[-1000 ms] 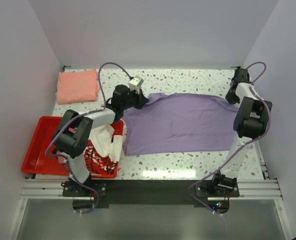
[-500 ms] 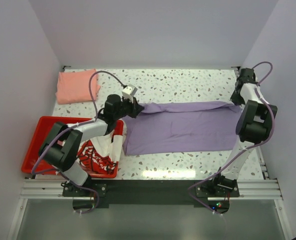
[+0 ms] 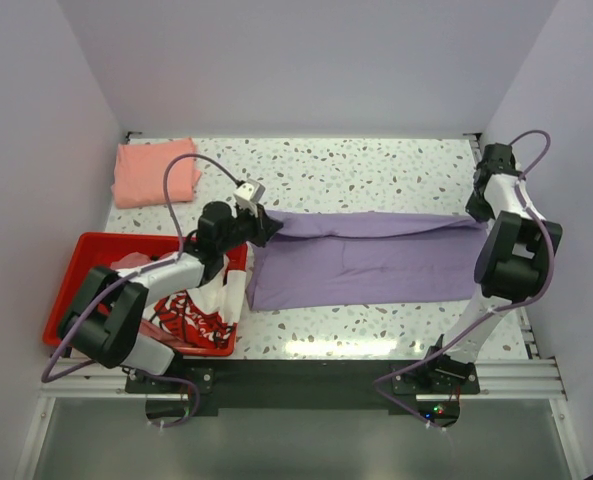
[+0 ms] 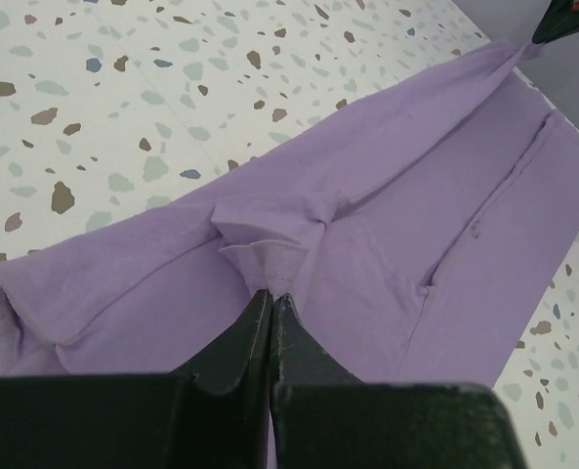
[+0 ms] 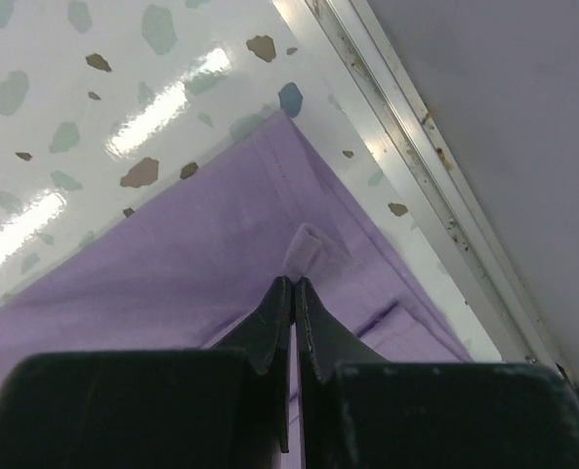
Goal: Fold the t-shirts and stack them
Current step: Fold the tshirt
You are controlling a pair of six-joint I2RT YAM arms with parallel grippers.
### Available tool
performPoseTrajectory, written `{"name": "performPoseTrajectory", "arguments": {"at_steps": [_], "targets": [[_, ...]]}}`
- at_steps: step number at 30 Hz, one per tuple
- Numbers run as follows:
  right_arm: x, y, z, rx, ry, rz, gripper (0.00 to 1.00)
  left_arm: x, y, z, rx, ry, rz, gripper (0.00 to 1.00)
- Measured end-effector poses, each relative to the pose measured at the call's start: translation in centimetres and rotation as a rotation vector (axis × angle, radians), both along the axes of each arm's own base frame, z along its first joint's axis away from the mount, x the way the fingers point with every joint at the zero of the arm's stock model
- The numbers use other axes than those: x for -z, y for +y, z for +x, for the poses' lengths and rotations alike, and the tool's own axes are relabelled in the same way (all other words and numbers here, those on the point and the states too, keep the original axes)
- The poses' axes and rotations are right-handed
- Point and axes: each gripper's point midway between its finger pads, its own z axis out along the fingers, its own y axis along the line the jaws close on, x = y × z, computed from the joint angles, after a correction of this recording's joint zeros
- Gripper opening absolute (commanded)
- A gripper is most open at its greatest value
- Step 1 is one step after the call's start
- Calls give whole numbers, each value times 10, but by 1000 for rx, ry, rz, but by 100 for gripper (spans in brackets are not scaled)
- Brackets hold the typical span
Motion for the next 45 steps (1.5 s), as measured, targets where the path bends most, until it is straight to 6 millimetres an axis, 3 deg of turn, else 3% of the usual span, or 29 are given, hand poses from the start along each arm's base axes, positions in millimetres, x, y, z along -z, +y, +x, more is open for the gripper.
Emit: {"name": "performPoseTrajectory", "arguments": {"at_steps": [13,24,30,34,35,37,38,45], "targets": [[-12,-6,-36,46,44,-65,0,-10,8,-18,-8,-18,-26,0],[1,-5,-51,53,94,-67,2,0,3,-31,19,5,-15,0],[4,-8,-59,81,122,-87,33,21,8,-42,15,53,6,0],[5,-12,-70,119,165,-116,56,23,10,-41,3,55,11,0],[4,-13,-73,124,173,-123,68,23,10,-41,3,55,11,0],[4,-14,-76,140,180,-130,80,23,10,-41,3,56,11,0],[4,-14,-76,142,182,-130,99,23,10,-41,3,56,11,0],[-1,2,-68,112,117,-40,99,30,3,-52,50,82,25,0]]}}
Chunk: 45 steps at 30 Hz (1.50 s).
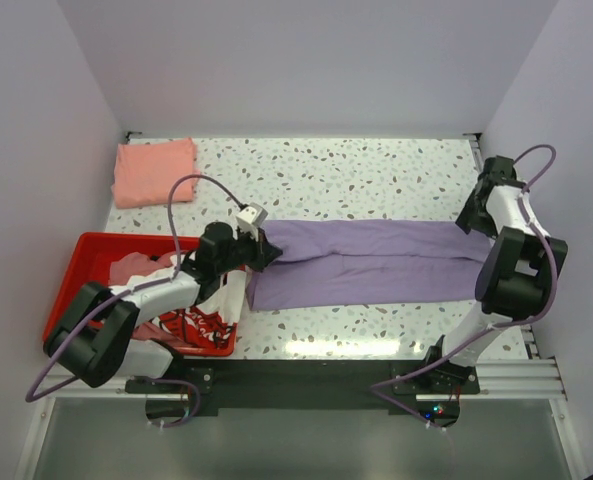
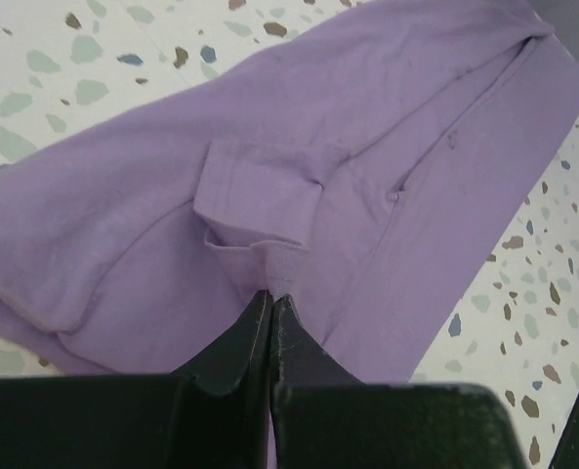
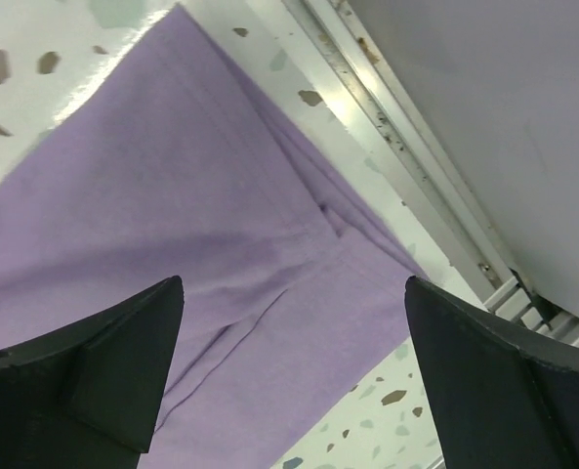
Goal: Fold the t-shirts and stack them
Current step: Fold the tshirt
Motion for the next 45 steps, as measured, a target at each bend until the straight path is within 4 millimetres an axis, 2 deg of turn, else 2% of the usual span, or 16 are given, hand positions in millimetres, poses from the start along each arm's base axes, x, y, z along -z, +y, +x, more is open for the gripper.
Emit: {"name": "performPoseTrajectory", "arguments": {"at_steps": [5,8,10,13,15,17,20,23,28,32,35,37,39,43,45], "targets": [[-19,20,8,-48,-86,43,99,25,-11,-26,61,96,58,0],[-27,36,14,-87,-117,57,99,39,-14,-42,80,152,109,16],[-29,48,18,-115,-128,62,99,45,-12,-46,71,180,136,26],[-26,71,21,-172,-124,81,99,49,-6,-47,53,205,180,49],[-21,86,21,-212,-129,115,99,44,-4,-49,46,206,189,72],[-17,104,17,-255,-145,172,99,37,-5,-51,57,194,177,100],[-22,135,15,-342,-206,273,99,20,-9,-52,67,161,149,100],[-40,180,22,-488,-305,379,99,3,-10,-48,56,135,129,100],[-63,286,24,-827,-391,568,99,-45,-20,-30,21,58,49,100],[-60,358,11,-1070,-358,718,99,-86,-27,-1,-70,24,1,100],[-49,396,11,-1189,-315,808,99,-98,-29,25,-137,48,-25,100],[-39,420,15,-1242,-282,875,99,-90,-26,43,-180,101,-39,100],[-26,437,23,-1267,-249,932,98,-65,-19,57,-219,191,-41,100],[-6,454,35,-1283,-207,994,95,-10,-10,66,-254,360,-11,100],[4,460,38,-1289,-187,1009,92,12,-13,64,-250,437,9,100]]}}
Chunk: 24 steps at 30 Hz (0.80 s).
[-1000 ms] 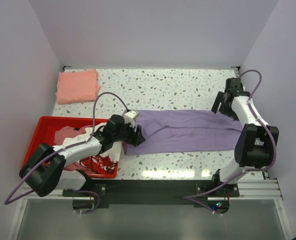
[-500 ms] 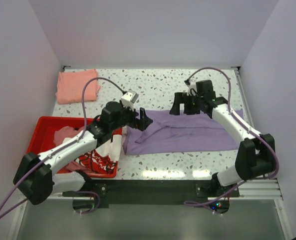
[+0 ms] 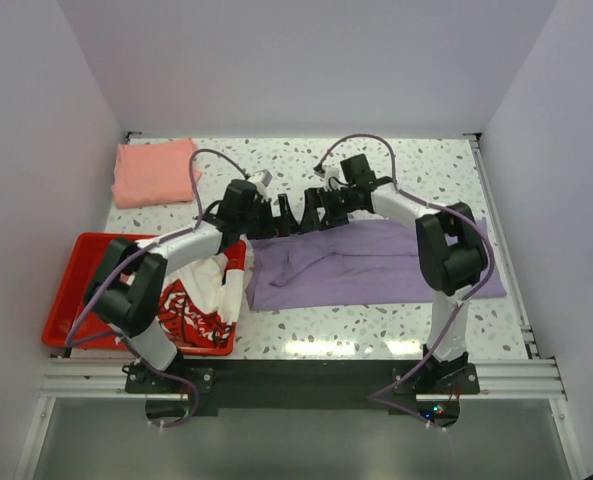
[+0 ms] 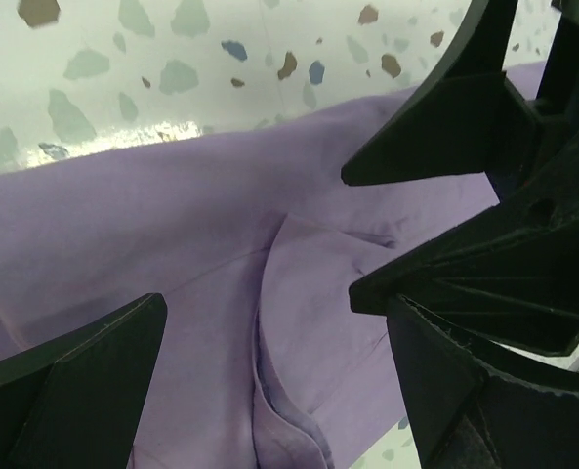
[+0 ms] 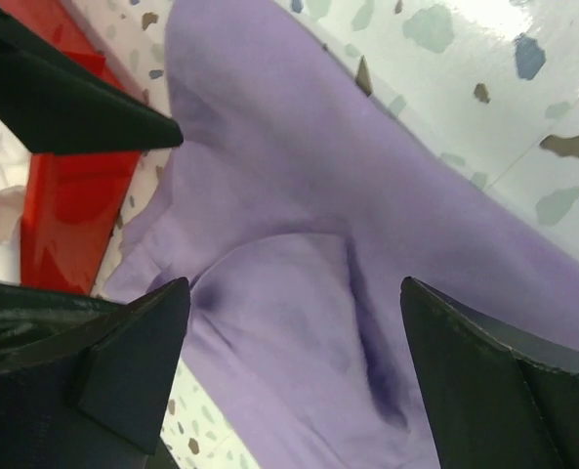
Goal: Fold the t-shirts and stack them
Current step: Fold the tshirt
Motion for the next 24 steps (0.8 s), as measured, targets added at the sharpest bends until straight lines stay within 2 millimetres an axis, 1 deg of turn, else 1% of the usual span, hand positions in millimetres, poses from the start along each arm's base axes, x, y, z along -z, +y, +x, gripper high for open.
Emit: {"name": "performPoseTrajectory", "arguments": {"at_steps": [2,5,9,10,15,21,22,24], "targets": [[9,3,5,-5,10,-6,89,9,-3,-1,8,40,0,100],[22,5,8,-8,31,-11,86,17,-6,5,2,75,-5,100],[35,4,8,-10,53,-25,77,31,-7,10,-12,120,-4,100],[36,4,7,-12,55,-26,75,35,-6,11,-17,133,-3,100],[37,4,8,-14,47,-31,69,52,0,10,-41,187,9,100],[38,6,6,-23,45,-25,67,52,2,12,-63,198,-3,100],[39,7,5,-26,44,-24,65,52,2,13,-64,198,-3,100],[40,8,4,-32,42,-22,63,52,3,13,-67,198,-4,100]]}}
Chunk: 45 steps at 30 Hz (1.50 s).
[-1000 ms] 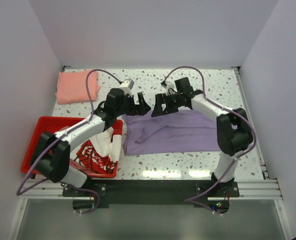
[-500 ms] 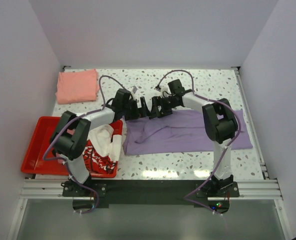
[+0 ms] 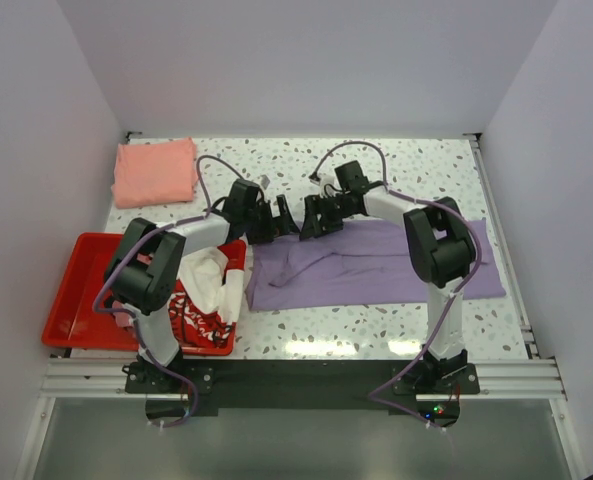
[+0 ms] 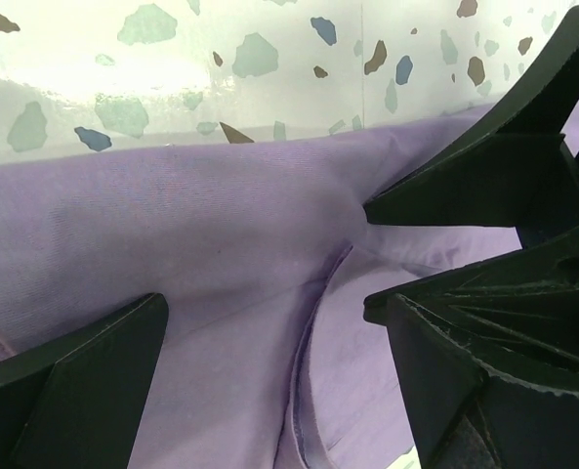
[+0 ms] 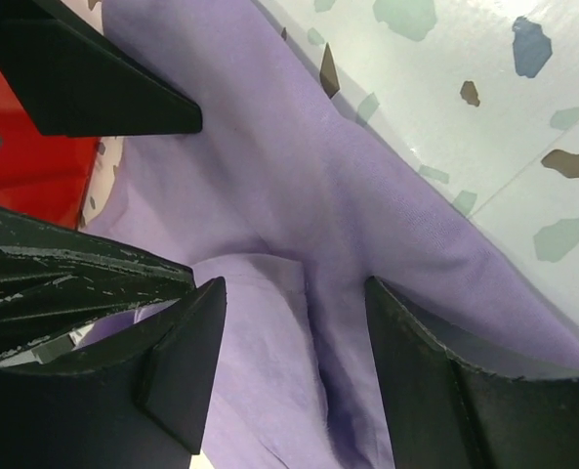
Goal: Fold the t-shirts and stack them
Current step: Fold the tshirt
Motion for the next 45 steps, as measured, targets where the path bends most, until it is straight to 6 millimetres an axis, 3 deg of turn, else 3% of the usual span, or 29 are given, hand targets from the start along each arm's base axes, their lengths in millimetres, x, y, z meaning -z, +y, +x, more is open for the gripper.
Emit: {"name": "performPoseTrajectory", "arguments": {"at_steps": [3,8,12,15,18,23,25,26,27,32,45], "targets": [[1,2,-5,-11,5,2,59,0,1,1,-11,1,-2,100],[2,18,-31,-77,32,14,49,0,2,3,-30,-2,-6,100],[-2,21,-46,-100,31,11,48,0,2,4,-34,-5,-5,100],[-10,19,-46,-94,9,7,57,1,3,4,-37,-5,-3,100],[-14,15,-40,-71,-24,-20,71,1,4,4,-43,-7,2,100],[-10,6,-30,-19,-58,-86,78,1,10,2,-59,-11,22,100],[-9,3,-26,1,-62,-102,89,1,10,2,-61,-11,23,100],[-8,1,-25,11,-63,-110,90,1,11,2,-62,-11,24,100],[-7,-1,-23,22,-65,-118,99,1,11,1,-62,-11,24,100],[-3,-18,-10,92,-54,-130,99,1,12,1,-64,-13,27,100],[-3,-91,31,313,-10,-43,99,1,11,-2,-53,-7,18,100]]}}
